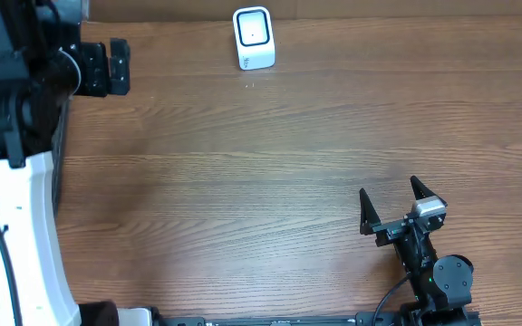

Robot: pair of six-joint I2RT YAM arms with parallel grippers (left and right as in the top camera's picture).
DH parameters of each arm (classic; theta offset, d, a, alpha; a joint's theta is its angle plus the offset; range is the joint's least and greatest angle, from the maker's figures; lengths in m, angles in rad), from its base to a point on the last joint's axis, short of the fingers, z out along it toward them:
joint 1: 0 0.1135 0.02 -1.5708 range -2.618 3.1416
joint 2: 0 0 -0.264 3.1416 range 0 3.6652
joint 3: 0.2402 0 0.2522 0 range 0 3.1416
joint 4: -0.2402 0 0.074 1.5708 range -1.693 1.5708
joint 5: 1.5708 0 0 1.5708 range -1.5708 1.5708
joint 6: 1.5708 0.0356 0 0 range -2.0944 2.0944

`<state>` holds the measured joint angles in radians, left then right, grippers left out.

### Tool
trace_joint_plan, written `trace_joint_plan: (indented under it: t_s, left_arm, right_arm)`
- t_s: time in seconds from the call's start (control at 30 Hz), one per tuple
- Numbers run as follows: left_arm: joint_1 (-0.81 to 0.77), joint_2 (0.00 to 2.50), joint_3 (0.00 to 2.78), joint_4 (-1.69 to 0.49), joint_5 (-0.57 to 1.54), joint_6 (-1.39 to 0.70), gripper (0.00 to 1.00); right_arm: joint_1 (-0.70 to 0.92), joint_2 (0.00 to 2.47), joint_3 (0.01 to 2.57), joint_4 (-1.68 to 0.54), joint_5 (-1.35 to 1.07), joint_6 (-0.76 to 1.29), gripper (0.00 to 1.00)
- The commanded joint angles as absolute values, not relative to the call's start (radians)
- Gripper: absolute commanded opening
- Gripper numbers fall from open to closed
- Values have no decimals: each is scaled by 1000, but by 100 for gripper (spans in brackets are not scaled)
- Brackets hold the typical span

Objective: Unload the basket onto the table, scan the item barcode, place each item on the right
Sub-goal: 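Raise the left gripper and reach into the grey basket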

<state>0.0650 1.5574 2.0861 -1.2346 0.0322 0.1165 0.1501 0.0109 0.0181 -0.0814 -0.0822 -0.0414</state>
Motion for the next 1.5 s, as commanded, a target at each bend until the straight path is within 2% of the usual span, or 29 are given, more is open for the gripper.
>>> trace_joint_plan:
  t_s: [0.0,0.23,0.37,0.5,0.8,1.47]
  left_arm:
    - [59,1594,2097,-1254,-25,143,100]
    - [128,1657,2097,-1248,-133,73,100]
    - [247,1676,2097,-1223,-91,63,100]
    - [407,1675,2097,-1174,51,64,100]
    - [603,1707,2097,-1124,53,83,99]
    - [643,2071,2097,-1190,132,270,100]
  right_arm:
    - [144,3,8,-77,-88,-46,100]
    - [144,3,8,-77,-88,-46,100]
    - [144,3,8,-77,-88,-46,100]
    - [144,3,8,-77,-88,-46,100]
    - [144,3,8,-77,-88,-46,100]
    - [144,3,8,-77,-88,-46,100]
